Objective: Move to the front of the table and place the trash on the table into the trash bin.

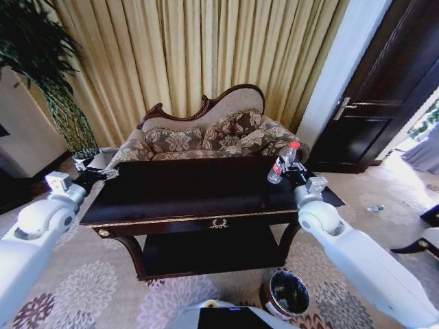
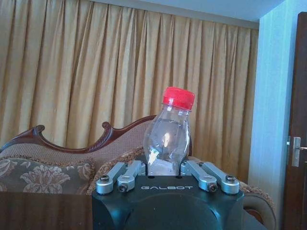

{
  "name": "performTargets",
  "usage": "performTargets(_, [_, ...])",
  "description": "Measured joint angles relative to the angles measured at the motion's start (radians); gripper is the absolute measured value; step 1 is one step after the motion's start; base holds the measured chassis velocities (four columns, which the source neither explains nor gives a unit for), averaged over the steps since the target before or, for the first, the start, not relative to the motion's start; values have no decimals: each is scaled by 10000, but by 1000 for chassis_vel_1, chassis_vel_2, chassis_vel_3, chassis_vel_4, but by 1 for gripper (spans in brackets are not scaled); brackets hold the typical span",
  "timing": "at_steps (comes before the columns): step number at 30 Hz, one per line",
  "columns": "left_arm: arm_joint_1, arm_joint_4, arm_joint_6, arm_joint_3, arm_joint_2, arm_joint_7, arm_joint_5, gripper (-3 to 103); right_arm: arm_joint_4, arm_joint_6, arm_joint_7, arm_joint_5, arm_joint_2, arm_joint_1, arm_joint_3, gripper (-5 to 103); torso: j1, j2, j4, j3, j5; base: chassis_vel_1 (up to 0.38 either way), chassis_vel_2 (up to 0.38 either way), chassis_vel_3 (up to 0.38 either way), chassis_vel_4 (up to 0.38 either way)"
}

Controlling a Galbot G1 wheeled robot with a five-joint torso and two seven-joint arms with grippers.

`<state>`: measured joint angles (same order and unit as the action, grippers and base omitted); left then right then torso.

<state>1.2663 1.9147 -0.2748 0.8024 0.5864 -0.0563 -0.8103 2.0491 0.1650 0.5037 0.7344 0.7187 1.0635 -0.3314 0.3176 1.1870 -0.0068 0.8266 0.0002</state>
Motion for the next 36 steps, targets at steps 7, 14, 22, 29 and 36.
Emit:
performTargets(7, [265, 269, 2, 255, -83, 63, -44, 100, 322, 1, -63, -45, 21, 570, -551, 27, 0, 1, 0, 0, 0, 53, -60, -64, 68])
performTargets(14, [448, 492, -43, 301, 50, 184, 32, 100, 536, 1, -168, -86, 83, 1119, -1032, 27, 0, 1, -1, -1, 1, 123, -114, -114, 121])
performTargets(22, [471, 590, -68, 287, 115, 203, 83, 100, 610, -43, -197, -172, 165, 1354, -1143, 27, -1, 1, -1, -1, 2, 163, -161, -149, 163])
performTargets(29, [456, 603, -73, 200, 219, 202, 121, 100, 487, -139, -296, -536, 284, 1467, -1063, 27, -2, 4, -1, -2, -1, 162, -160, -159, 165])
performTargets(36, [389, 560, -74, 87, 264, 201, 133, 100, 142, -330, -528, -1012, 528, 1657, -1029, 27, -1, 3, 0, -1, 1, 140, -139, -128, 137])
